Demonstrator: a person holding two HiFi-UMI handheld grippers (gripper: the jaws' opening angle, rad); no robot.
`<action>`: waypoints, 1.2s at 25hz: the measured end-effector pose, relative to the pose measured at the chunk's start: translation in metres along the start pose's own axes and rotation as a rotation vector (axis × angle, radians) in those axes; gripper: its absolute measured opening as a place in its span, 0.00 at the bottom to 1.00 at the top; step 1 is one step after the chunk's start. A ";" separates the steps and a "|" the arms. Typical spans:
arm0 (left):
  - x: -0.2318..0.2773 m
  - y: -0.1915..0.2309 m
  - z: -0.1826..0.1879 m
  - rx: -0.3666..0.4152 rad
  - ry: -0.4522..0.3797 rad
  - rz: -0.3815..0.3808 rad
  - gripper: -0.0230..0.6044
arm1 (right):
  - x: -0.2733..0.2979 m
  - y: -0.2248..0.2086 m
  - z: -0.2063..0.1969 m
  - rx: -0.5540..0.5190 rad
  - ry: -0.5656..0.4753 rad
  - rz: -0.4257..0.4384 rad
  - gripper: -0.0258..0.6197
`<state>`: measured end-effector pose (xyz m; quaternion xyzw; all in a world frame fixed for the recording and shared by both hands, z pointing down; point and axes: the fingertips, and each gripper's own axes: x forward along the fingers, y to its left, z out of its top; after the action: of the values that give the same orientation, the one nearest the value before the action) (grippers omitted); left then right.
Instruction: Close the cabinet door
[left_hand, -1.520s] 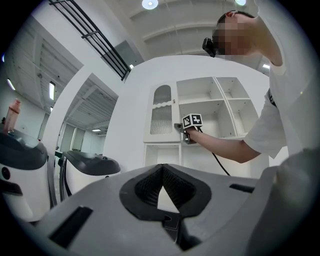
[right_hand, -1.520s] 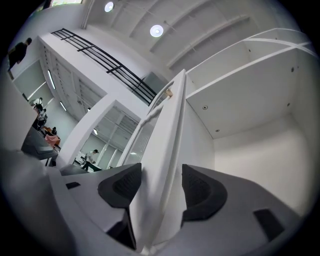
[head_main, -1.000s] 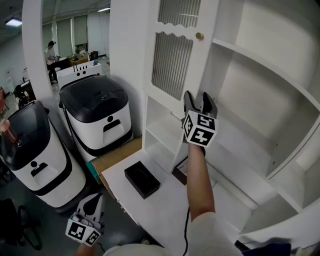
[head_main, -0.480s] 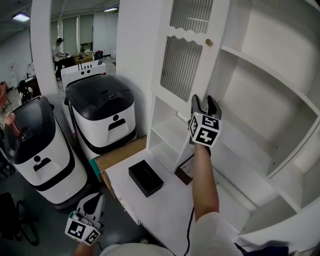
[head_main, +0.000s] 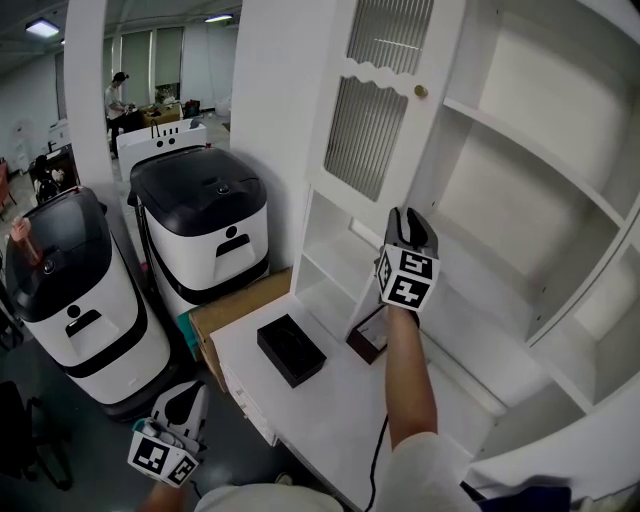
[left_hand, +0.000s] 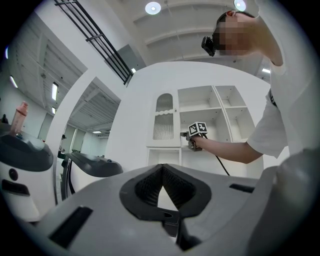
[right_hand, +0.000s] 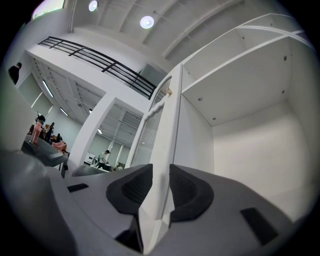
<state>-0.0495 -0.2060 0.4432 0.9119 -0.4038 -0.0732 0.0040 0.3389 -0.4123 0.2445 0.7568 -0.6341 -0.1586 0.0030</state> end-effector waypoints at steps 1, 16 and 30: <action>-0.003 0.002 0.002 -0.001 -0.004 0.002 0.05 | -0.006 0.002 -0.003 0.002 0.006 0.002 0.19; -0.055 0.043 0.049 0.051 -0.098 0.067 0.05 | -0.172 0.020 -0.055 0.047 0.064 0.042 0.04; -0.108 0.070 0.076 0.074 -0.165 0.161 0.05 | -0.286 0.070 0.010 0.050 -0.037 0.098 0.04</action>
<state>-0.1829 -0.1696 0.3867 0.8669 -0.4773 -0.1323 -0.0570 0.2279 -0.1490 0.3173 0.7216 -0.6742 -0.1564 -0.0199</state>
